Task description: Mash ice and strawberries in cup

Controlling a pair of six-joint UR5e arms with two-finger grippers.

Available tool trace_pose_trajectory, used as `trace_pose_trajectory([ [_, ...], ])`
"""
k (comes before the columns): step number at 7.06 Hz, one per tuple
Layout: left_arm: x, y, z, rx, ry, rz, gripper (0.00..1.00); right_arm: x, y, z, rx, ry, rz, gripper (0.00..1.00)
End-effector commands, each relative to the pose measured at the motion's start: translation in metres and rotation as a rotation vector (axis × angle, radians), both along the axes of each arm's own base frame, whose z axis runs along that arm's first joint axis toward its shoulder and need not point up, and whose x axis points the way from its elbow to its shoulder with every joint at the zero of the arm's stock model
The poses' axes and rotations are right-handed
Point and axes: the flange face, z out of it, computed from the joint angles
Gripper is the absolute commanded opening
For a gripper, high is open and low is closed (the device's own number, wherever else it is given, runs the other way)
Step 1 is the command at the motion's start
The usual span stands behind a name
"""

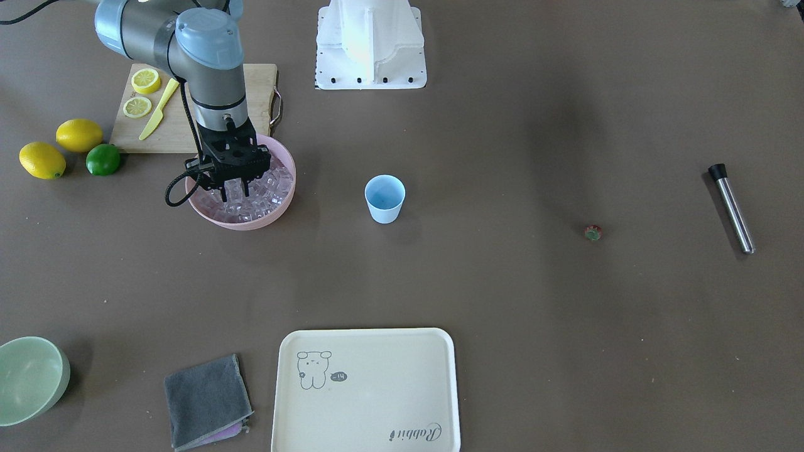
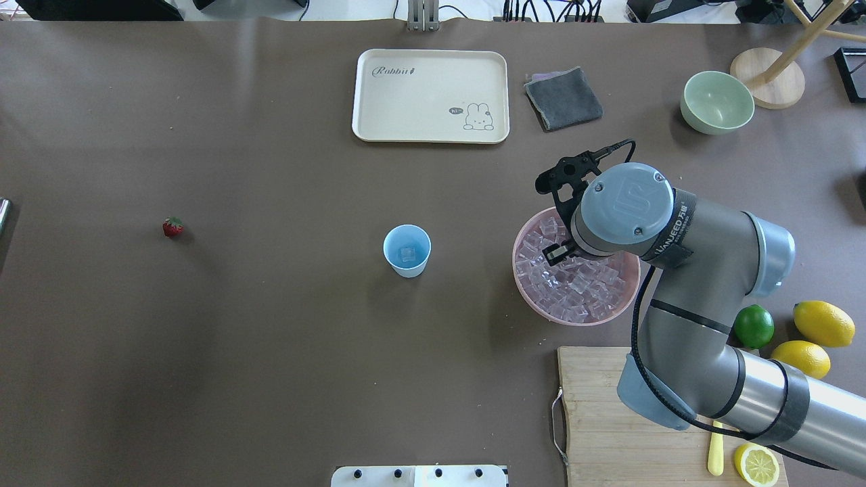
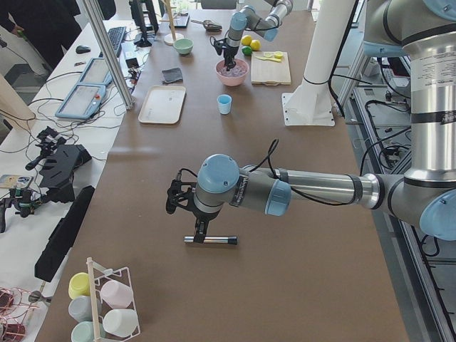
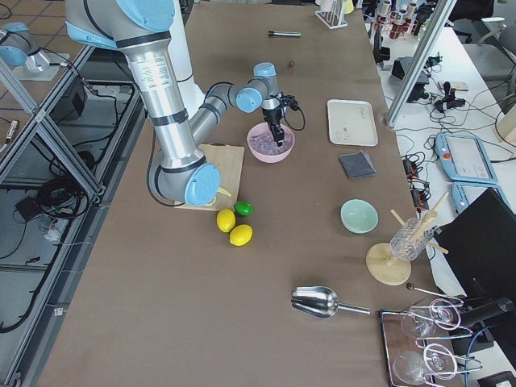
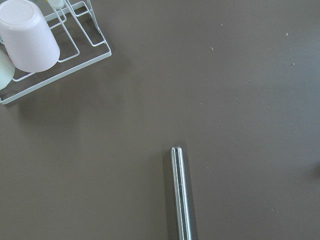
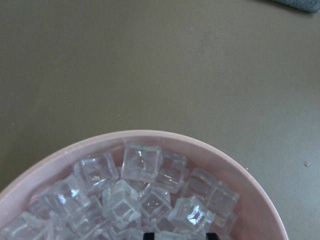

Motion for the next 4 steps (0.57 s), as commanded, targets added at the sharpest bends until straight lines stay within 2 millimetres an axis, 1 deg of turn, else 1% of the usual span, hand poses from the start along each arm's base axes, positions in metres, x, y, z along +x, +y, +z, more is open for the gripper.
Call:
trace_pose_trajectory([
  [1,-0.0004,0.0002,-0.0017,0.003,0.000,-0.001,0.99,0.0002,0.0005,0.0007,0.008,0.007,-0.015,0.38],
  [2,-0.0004,0.0002,-0.0017,0.003,0.000,-0.001,0.99,0.0039,0.0018,0.0021,0.007,0.006,-0.012,0.38],
  [3,-0.0004,0.0002,-0.0017,0.003,0.000,-0.001,0.99,-0.0040,0.0061,0.0058,0.000,0.014,-0.018,0.38],
  [4,-0.0004,0.0002,-0.0017,0.003,0.000,-0.001,0.99,-0.0057,0.0074,0.0065,-0.001,0.015,-0.023,0.39],
])
